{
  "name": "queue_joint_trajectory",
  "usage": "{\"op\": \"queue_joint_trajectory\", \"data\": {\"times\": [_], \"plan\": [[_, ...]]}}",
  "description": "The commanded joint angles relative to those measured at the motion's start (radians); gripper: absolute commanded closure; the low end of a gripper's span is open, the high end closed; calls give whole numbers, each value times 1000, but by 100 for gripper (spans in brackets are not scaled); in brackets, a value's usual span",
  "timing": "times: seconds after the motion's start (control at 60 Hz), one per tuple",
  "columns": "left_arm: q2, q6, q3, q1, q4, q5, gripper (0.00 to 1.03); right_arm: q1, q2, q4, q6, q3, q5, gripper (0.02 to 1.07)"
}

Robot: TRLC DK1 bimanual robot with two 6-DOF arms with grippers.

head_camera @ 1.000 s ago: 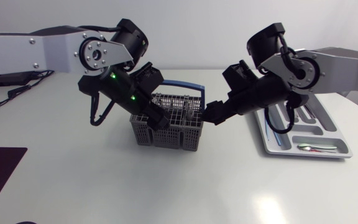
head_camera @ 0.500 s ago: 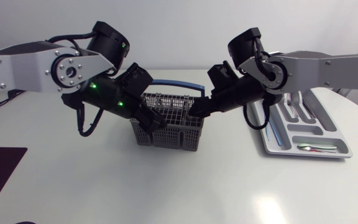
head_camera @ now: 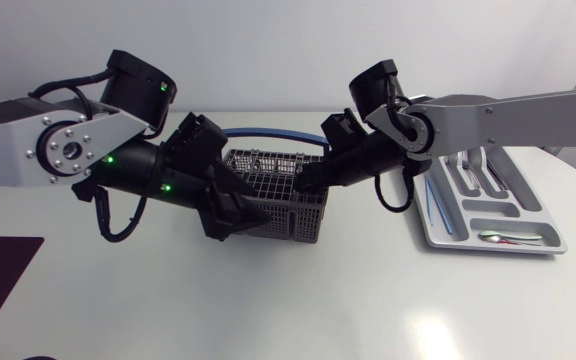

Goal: Unload the cutlery basket into the drawer organizer.

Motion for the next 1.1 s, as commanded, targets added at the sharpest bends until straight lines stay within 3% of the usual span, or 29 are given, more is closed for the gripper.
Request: {"op": "queue_joint_trajectory", "data": {"times": [0.0, 0.117, 0.233, 0.383, 0.583, 1.083], "plan": [[-13, 62, -49, 17, 16, 27, 8, 15, 31, 24, 32, 20, -4, 61], [-12, 76, -92, 22, 72, 31, 8, 18, 34, 47, 38, 15, -3, 72], [-7, 80, -125, 31, 125, 31, 8, 21, 39, 54, 38, 15, 0, 90], [1, 88, -132, 40, 150, 31, 8, 20, 31, 54, 32, 12, -3, 97], [1, 89, -131, 43, 159, 31, 8, 20, -41, 34, 18, -2, -4, 99], [21, 88, -132, 73, 168, 34, 8, -31, -300, -65, -9, -52, -129, 99]]}}
